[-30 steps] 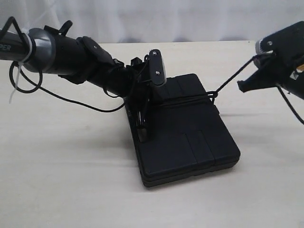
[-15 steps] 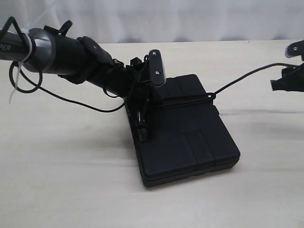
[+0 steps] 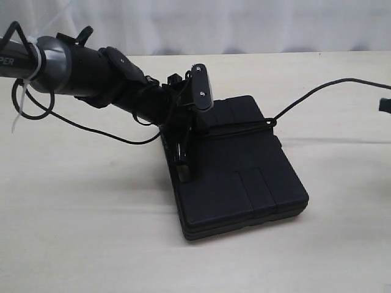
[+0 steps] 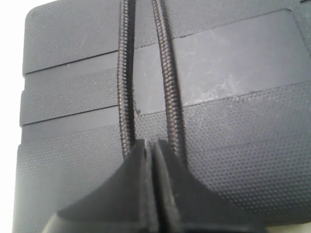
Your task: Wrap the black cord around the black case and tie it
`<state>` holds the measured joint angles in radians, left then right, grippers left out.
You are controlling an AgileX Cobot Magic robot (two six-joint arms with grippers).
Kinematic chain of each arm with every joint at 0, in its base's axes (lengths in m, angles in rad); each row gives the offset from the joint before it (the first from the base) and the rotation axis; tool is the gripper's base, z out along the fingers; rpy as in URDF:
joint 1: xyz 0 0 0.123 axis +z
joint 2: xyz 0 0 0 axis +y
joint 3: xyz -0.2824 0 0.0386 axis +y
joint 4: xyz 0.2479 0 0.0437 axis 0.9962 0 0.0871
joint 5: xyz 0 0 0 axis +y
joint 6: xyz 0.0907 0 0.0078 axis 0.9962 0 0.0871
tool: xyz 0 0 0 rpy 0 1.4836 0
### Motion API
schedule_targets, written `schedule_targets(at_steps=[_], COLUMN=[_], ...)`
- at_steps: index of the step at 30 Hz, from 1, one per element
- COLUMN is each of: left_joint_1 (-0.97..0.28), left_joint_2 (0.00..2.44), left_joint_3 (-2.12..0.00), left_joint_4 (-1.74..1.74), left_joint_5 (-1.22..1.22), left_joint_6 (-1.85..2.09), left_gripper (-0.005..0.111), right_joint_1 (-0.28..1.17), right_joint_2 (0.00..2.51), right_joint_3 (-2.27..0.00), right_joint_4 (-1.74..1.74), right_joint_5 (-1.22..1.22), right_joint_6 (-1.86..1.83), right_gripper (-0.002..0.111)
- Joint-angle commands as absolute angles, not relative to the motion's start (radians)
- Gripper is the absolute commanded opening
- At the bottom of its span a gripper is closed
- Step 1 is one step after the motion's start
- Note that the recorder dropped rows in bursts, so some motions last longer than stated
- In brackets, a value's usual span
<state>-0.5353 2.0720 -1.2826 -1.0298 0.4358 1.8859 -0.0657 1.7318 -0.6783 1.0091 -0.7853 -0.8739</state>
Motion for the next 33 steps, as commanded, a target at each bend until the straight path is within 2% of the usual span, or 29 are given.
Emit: schedule_targets(at_steps=[1, 2, 6, 8, 11, 14, 16, 18, 19, 30, 33], left_joint_1=[-0.533, -0.533, -0.533, -0.533, -0.533, -0.533, -0.533, -0.533, -0.533, -0.535, -0.535], left_joint_2=[2.085, 2.085, 2.081, 2.076, 2.055, 2.032, 2.0, 1.983, 1.977, 1.975, 1.975], left_joint_3=[-1.27, -1.27, -1.27, -1.27, -1.27, -1.27, -1.27, -1.27, -1.27, -1.27, -1.27], left_joint_4=[-1.006, -1.006, -1.015, -1.054, -1.088, -1.139, -1.262, -1.306, -1.306, -1.404, -1.408], left_joint_5=[0.425, 0.425, 0.423, 0.423, 0.423, 0.417, 0.415, 0.426, 0.445, 0.506, 0.512], left_joint_6=[1.879, 1.879, 1.879, 1.879, 1.879, 1.879, 1.879, 1.879, 1.879, 1.886, 1.886], left_gripper=[0.0, 0.0, 0.0, 0.0, 0.0, 0.0, 0.0, 0.0, 0.0, 0.0, 0.0], right_joint_1=[-0.073, -0.073, -0.066, -0.066, -0.066, -0.066, -0.066, -0.066, -0.066, -0.066, -0.066], right_joint_2=[1.73, 1.73, 1.73, 1.73, 1.73, 1.73, 1.73, 1.73, 1.73, 1.747, 1.784], right_joint_3=[-0.684, -0.684, -0.684, -0.684, -0.684, -0.713, -0.751, -0.767, -0.769, -0.765, -0.765], right_joint_4=[1.348, 1.389, 1.351, 1.153, 0.571, 0.01, -0.321, -0.407, -0.443, -0.587, -0.587], right_joint_5=[-1.141, -1.219, -1.219, -1.072, -0.717, -0.535, -0.501, -0.496, -0.498, -0.549, -0.529], right_joint_6=[-0.832, -0.743, -0.538, -0.538, -0.52, -0.287, 0.065, 0.219, 0.273, 0.43, 0.471], right_gripper=[0.076, 0.076, 0.076, 0.076, 0.076, 0.075, 0.06, 0.047, 0.045, 0.042, 0.013])
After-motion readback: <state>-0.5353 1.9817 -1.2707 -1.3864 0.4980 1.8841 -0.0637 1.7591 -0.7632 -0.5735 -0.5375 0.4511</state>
